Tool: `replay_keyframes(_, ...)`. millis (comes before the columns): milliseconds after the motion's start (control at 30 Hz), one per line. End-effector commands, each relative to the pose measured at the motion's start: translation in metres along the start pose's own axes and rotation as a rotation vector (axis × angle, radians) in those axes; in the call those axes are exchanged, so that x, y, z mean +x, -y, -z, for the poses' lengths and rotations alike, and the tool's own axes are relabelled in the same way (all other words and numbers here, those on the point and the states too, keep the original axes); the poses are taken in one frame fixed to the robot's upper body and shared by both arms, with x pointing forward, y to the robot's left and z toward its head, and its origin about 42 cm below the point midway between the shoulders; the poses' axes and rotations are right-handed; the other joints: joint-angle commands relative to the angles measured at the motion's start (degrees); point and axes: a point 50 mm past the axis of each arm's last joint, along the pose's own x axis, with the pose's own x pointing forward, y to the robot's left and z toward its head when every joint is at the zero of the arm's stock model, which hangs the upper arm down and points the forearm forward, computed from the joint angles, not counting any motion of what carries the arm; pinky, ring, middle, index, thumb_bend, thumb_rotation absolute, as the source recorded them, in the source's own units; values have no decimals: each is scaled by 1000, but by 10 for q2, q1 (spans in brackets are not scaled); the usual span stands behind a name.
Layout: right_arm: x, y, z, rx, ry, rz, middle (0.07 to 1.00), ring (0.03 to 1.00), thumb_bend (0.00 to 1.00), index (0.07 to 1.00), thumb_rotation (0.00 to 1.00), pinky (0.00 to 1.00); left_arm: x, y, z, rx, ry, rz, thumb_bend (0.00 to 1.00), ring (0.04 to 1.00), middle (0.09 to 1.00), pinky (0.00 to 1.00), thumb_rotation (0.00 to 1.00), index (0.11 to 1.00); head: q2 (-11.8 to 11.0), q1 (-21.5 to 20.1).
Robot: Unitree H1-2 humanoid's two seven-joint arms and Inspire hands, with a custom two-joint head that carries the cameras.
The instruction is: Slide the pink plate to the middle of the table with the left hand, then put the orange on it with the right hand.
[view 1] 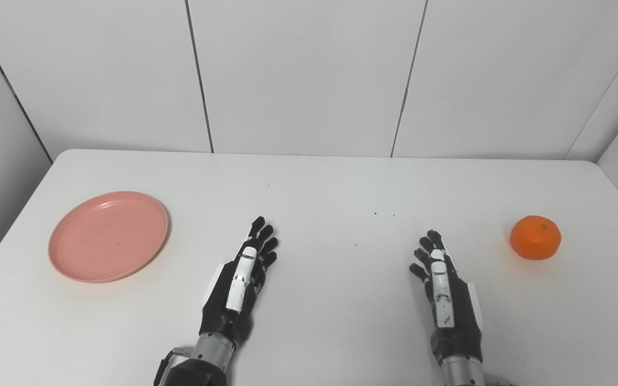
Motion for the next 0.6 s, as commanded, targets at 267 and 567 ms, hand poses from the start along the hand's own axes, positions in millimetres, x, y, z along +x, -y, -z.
replay_keyframes(267,1,-1,-4,7,25,4,925,912,224,931,1000,894,-2,3,-1,-10,6,11,372,981,992,987,1000,988,1,1)
replay_keyframes(567,1,-2,-5,5,23,6,927,914,218,932,1000,892,-2,3,-1,-4,8,15,371,979,992,985,1000,987,0,1)
